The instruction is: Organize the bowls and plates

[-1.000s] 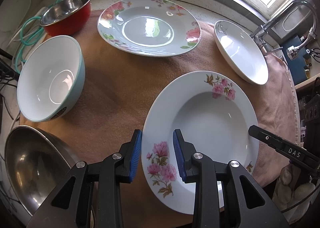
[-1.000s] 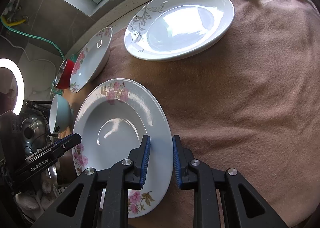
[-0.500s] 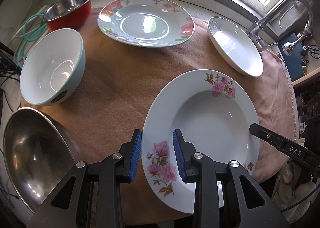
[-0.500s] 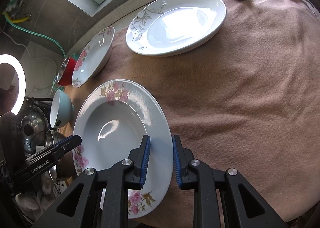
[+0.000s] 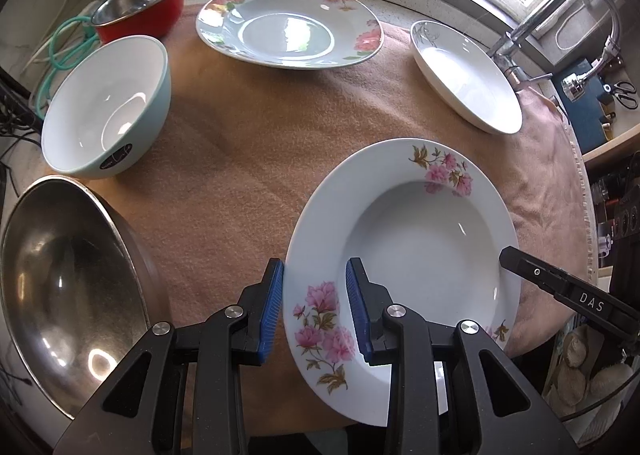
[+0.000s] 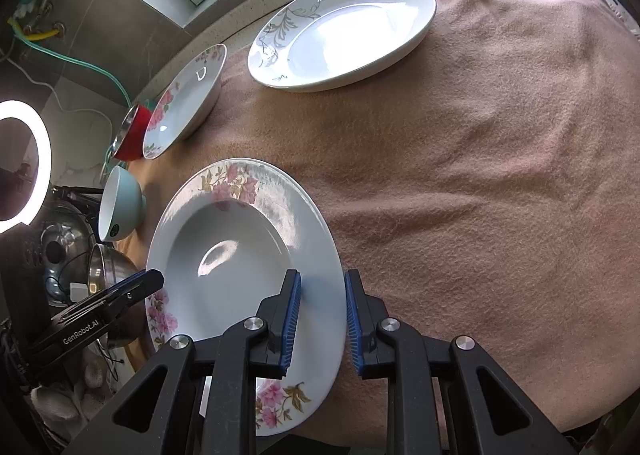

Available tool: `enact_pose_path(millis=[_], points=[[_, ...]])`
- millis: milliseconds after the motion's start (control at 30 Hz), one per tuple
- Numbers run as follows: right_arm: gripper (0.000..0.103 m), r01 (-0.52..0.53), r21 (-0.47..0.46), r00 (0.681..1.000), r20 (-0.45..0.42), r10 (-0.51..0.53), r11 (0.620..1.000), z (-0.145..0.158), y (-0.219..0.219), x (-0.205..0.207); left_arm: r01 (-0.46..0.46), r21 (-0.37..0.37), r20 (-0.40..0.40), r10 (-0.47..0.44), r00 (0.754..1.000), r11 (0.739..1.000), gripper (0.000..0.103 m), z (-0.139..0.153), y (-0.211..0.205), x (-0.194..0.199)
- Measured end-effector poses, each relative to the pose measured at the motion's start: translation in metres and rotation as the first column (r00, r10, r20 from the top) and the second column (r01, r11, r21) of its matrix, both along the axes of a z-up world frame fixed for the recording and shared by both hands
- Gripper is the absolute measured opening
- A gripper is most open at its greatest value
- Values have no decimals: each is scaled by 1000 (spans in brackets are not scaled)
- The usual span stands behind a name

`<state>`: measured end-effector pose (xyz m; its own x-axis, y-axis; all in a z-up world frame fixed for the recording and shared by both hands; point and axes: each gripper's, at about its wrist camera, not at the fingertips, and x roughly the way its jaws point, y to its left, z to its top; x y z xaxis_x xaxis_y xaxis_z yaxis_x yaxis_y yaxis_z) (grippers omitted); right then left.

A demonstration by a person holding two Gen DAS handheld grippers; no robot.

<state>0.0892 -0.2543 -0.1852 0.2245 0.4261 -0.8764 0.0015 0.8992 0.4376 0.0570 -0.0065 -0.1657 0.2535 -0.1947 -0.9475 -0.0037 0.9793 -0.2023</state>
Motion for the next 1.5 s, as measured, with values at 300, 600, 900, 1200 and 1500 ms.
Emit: enact_pose_path(millis=[300,600,900,1200,1500], points=[[20,-1,3,1000,-12,1,1000,-3,-3,-8,3,7,-7,-3,1000,1000,30,-4,0,-2],[20,-11,-2,1000,-13,11,1000,-4,-1,-9,2,13,-14,-2,1000,1000,30,-8,0,-3],[20,-15,-6,1000,-13,14,1000,-5,0,-9,8,21,-11,-8,1000,1000,30,-11,-1,-3],[20,-13,-6,1000,-13,13,1000,-6,-1,-11,9,26,-5,-9,1000,1000,30,-10,-2,-4],[22,-11,-13,1000,-5,11,1000,-2,-3,-11,4,29,17,-5,1000,1000,30,-2,-3,-8]])
